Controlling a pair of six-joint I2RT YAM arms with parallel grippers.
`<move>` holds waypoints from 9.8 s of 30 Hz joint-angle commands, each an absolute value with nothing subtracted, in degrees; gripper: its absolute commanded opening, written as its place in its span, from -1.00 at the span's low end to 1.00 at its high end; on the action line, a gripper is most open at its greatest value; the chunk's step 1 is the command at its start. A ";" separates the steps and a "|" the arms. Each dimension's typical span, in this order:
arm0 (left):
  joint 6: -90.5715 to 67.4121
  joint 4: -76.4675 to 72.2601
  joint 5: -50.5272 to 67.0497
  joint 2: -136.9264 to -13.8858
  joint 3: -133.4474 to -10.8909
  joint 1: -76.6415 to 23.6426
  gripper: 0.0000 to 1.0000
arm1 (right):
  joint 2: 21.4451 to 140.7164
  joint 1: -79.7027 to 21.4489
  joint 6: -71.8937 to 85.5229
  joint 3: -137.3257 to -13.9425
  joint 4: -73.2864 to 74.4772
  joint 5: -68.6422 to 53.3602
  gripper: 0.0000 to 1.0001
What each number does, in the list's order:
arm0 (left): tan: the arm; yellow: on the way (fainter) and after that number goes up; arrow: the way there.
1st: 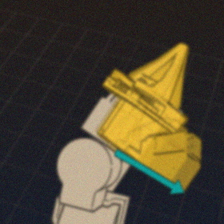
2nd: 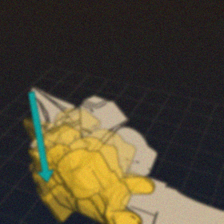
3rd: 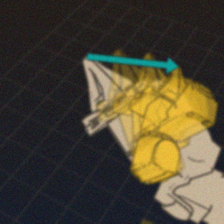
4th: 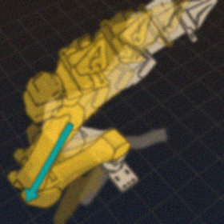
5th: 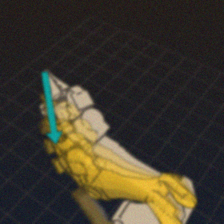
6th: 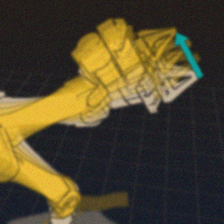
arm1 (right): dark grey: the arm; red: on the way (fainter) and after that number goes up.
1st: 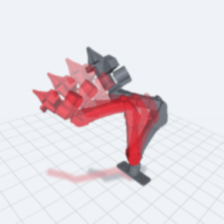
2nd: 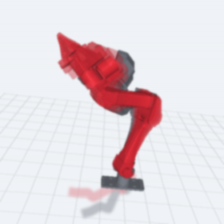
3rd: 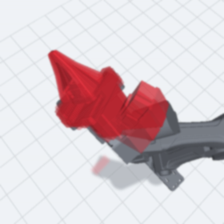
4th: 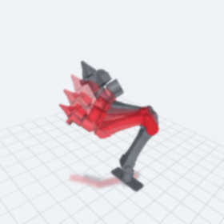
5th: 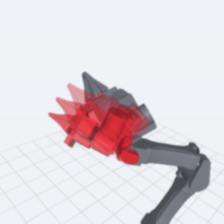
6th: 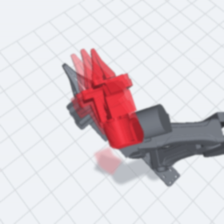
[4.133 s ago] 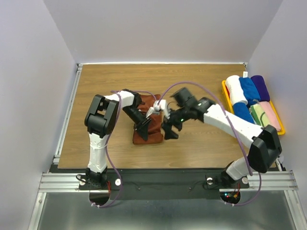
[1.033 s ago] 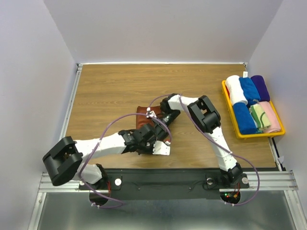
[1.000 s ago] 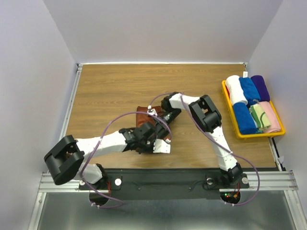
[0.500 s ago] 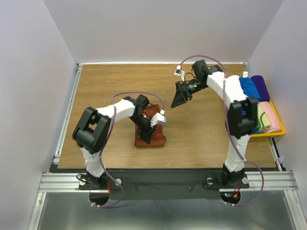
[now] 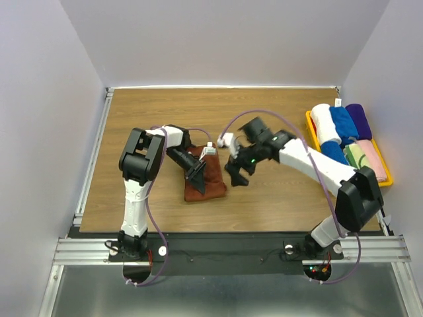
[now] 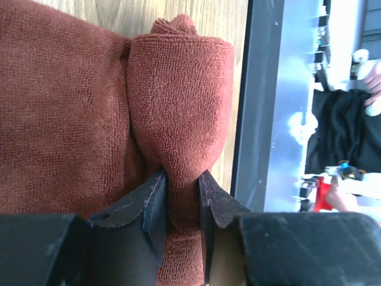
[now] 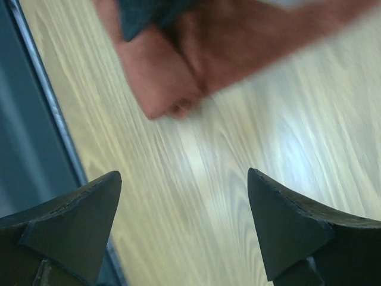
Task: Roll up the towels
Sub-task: Roll the towel
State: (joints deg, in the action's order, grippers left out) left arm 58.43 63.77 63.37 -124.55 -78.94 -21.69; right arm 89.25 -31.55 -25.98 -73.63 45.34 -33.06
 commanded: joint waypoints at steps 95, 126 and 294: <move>45.79 5.37 4.14 -71.98 -37.62 -62.67 0.80 | 129.02 -35.16 -24.70 -82.70 53.08 -64.07 -0.58; 52.64 39.52 39.53 -97.52 -61.58 -41.42 -0.24 | 104.26 -21.53 -23.20 -90.10 46.95 -51.60 1.00; 54.93 63.80 55.90 -134.12 -89.29 -31.20 -0.11 | 89.03 -58.97 -32.34 -59.07 23.91 -4.76 0.76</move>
State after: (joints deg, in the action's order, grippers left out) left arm 49.71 65.49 62.13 -130.76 -87.61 -32.23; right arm 89.17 -56.47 -29.95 -60.14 29.65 -10.20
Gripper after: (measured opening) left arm 0.451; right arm 0.866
